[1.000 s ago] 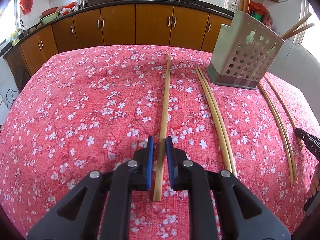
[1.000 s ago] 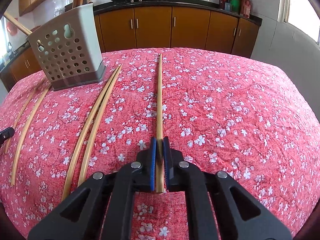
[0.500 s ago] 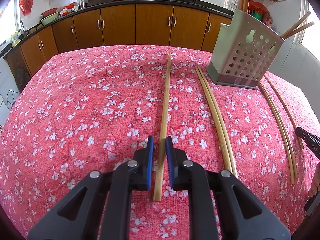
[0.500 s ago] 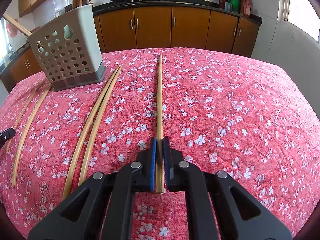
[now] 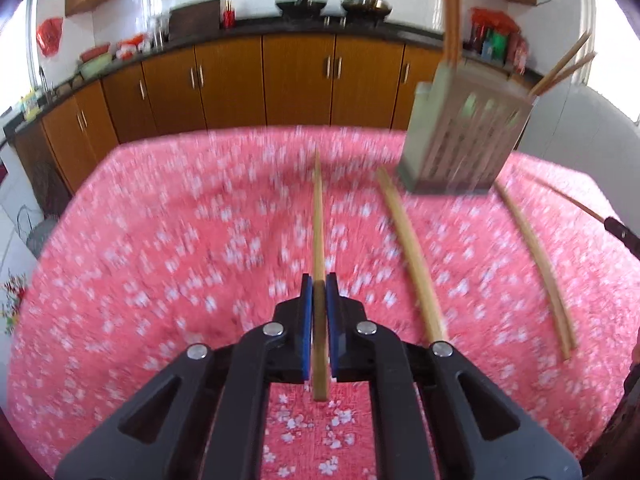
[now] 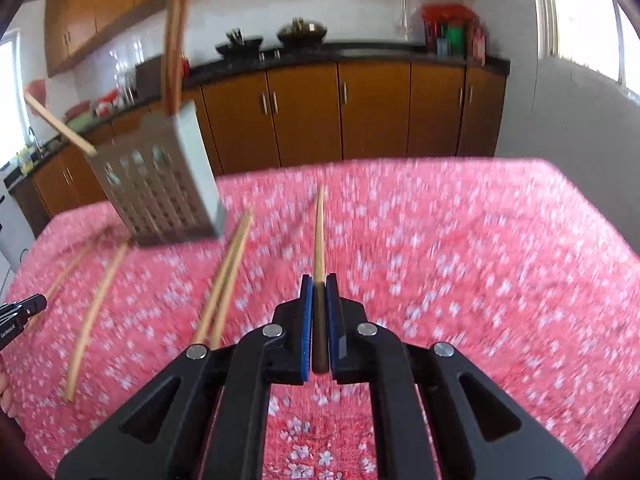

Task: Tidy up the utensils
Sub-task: 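Lift the chopsticks upright and carry them over the perforated holder with both tools, then lower the chopsticks into the holder and open both tools, then grasp a chopstick with the left tool while the right tool grasps another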

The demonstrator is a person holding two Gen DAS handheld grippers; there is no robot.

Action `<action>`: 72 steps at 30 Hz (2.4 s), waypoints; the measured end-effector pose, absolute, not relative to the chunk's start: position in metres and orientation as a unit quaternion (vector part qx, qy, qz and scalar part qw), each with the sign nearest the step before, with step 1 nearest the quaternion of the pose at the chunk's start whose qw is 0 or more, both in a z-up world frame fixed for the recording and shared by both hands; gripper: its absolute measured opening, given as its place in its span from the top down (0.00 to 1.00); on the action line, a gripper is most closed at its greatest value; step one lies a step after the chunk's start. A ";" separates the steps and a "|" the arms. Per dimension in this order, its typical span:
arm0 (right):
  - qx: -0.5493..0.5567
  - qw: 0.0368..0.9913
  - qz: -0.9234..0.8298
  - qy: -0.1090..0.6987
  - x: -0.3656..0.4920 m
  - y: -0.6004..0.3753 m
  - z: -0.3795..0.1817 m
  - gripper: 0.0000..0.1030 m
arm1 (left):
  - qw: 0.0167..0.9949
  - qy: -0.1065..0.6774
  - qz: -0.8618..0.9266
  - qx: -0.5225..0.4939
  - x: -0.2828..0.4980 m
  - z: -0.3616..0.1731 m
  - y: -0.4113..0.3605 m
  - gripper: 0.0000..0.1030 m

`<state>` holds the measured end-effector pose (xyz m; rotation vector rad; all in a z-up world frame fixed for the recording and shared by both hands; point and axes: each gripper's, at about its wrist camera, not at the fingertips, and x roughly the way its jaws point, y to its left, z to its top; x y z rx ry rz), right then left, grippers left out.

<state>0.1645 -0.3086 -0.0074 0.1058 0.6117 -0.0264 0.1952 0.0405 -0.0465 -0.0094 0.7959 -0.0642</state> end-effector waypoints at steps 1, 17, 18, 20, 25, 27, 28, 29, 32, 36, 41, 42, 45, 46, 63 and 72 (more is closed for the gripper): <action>0.051 0.957 -0.012 0.287 0.162 -0.308 0.002 0.93 | 0.927 0.373 -0.034 -0.007 0.192 -0.035 0.041 0.92; 0.079 0.976 -0.003 0.204 0.155 -0.315 0.057 0.93 | 0.962 0.268 -0.052 -0.029 0.178 0.051 0.028 0.92; 0.079 0.977 -0.003 0.199 0.156 -0.314 0.062 0.93 | 0.962 0.266 -0.052 -0.028 0.178 0.054 0.028 0.92; 0.080 0.979 -0.001 0.185 0.154 -0.315 0.072 0.93 | 0.964 0.258 -0.056 -0.028 0.178 0.064 0.027 0.92; 0.080 0.985 0.016 0.154 0.151 -0.312 0.107 0.93 | 0.970 0.231 -0.072 -0.029 0.171 0.095 0.027 0.92; 0.081 0.986 0.029 0.140 0.147 -0.308 0.121 0.93 | 0.972 0.218 -0.079 -0.031 0.167 0.109 0.024 0.92; 0.083 0.987 0.038 0.133 0.146 -0.306 0.128 0.93 | 0.973 0.211 -0.082 -0.032 0.166 0.115 0.022 0.92; 0.084 0.987 0.046 0.126 0.143 -0.303 0.133 0.93 | 0.974 0.206 -0.085 -0.034 0.164 0.119 0.020 0.92; 0.086 0.988 0.072 0.107 0.137 -0.294 0.151 0.93 | 0.978 0.182 -0.092 -0.040 0.162 0.139 0.011 0.92; 0.083 0.988 0.100 0.078 0.132 -0.278 0.174 0.93 | 0.985 0.136 -0.097 -0.050 0.166 0.169 -0.006 0.92; 0.076 0.989 0.108 0.068 0.150 -0.261 0.181 0.93 | 0.990 0.089 -0.089 -0.060 0.183 0.195 -0.024 0.92; 0.073 0.989 0.105 0.068 0.156 -0.257 0.180 0.93 | 0.991 0.083 -0.086 -0.062 0.187 0.197 -0.027 0.92; 0.072 0.989 0.102 0.078 0.175 -0.252 0.174 0.93 | 0.992 0.070 -0.074 -0.067 0.204 0.197 -0.035 0.92; 0.074 0.989 0.101 0.083 0.181 -0.252 0.171 0.93 | 0.992 0.073 -0.070 -0.070 0.213 0.192 -0.038 0.92; 0.102 0.986 0.082 0.101 0.187 -0.266 0.163 0.65 | 0.983 0.131 -0.074 -0.108 0.242 0.157 -0.019 0.80; 0.124 0.976 0.001 0.178 0.166 -0.326 0.114 0.65 | 0.983 0.147 -0.017 -0.107 0.185 0.140 0.040 0.74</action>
